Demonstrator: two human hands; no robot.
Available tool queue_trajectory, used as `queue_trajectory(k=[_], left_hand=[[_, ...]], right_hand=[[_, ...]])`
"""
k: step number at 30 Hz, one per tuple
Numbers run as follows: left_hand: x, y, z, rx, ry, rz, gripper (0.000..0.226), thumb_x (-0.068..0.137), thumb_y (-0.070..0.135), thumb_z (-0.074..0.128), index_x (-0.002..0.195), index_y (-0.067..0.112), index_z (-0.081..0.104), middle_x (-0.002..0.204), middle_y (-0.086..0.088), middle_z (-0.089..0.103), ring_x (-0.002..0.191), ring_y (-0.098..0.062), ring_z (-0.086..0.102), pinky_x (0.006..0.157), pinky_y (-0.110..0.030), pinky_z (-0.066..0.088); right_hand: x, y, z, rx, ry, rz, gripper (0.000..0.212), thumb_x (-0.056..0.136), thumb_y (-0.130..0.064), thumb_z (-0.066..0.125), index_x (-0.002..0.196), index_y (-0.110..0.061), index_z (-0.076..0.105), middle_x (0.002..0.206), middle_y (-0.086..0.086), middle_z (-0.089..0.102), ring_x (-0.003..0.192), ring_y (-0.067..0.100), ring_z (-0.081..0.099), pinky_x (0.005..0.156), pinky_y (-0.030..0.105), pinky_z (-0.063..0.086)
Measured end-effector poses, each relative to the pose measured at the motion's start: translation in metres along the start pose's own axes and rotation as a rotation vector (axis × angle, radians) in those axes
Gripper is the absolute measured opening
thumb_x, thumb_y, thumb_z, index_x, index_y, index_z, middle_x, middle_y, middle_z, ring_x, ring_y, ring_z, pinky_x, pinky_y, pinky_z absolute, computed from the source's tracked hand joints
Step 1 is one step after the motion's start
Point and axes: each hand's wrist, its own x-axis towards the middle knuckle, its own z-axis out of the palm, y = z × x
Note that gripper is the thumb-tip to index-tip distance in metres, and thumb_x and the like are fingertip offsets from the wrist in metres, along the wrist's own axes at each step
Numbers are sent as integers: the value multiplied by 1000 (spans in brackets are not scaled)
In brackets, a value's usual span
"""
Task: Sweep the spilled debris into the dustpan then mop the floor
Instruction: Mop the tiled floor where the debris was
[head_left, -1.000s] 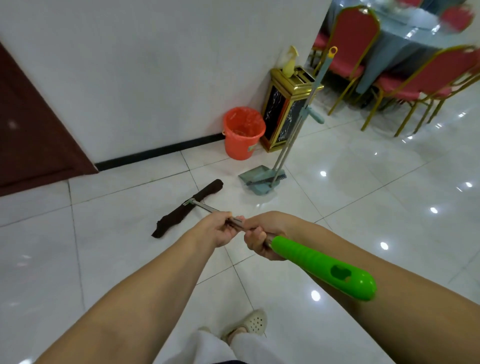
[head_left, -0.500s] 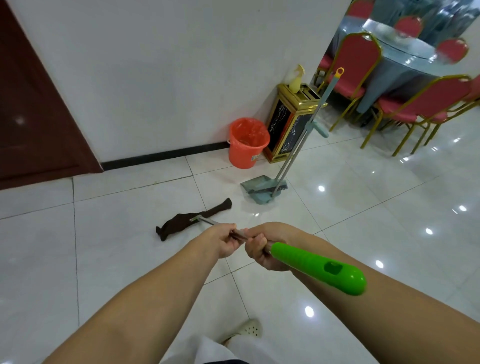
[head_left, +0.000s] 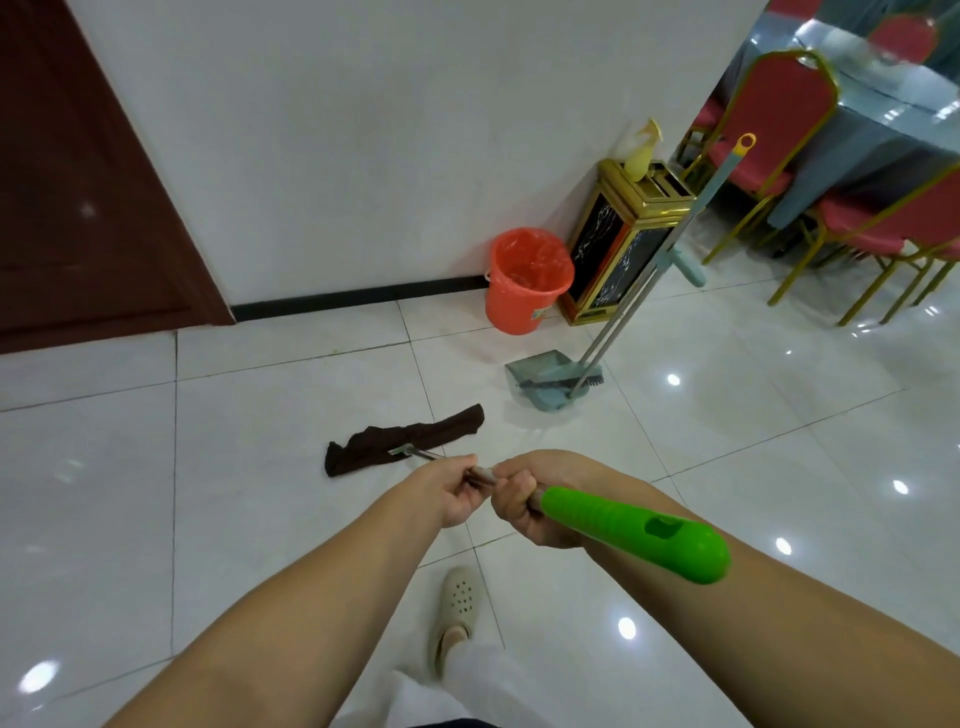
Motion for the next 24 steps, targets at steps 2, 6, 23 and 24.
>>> queue_trajectory(k=[2, 6, 23, 24], left_hand=[[4, 15, 10, -12, 9, 13, 24, 99, 4, 42, 76, -3, 45, 38, -10, 49, 58, -12, 40, 35, -25, 51], [16, 51, 30, -48, 73, 50, 23, 99, 5, 44, 78, -4, 46, 61, -13, 47, 59, -14, 42, 30, -27, 48], [53, 216, 51, -221, 24, 248, 20, 95, -7, 36, 81, 0, 49, 75, -12, 44, 66, -16, 44, 60, -20, 50], [51, 226, 50, -214, 7, 248, 19, 95, -6, 35, 84, -1, 50, 77, -12, 44, 67, -17, 45, 64, -22, 50]], right_hand=[[1, -20, 4, -25, -18, 3, 14, 92, -7, 54, 80, -5, 48, 40, 6, 44, 21, 9, 37, 24, 13, 32], [10, -68, 16, -84, -38, 29, 17, 91, -6, 54, 76, -4, 48, 39, 6, 44, 20, 10, 37, 23, 14, 32], [55, -219, 121, -52, -288, -20, 12, 85, 9, 40, 86, 2, 49, 40, 16, 52, 23, 11, 42, 27, 15, 38], [57, -225, 132, -30, -279, -29, 11, 91, 5, 37, 91, 2, 48, 40, 17, 52, 23, 12, 41, 27, 14, 37]])
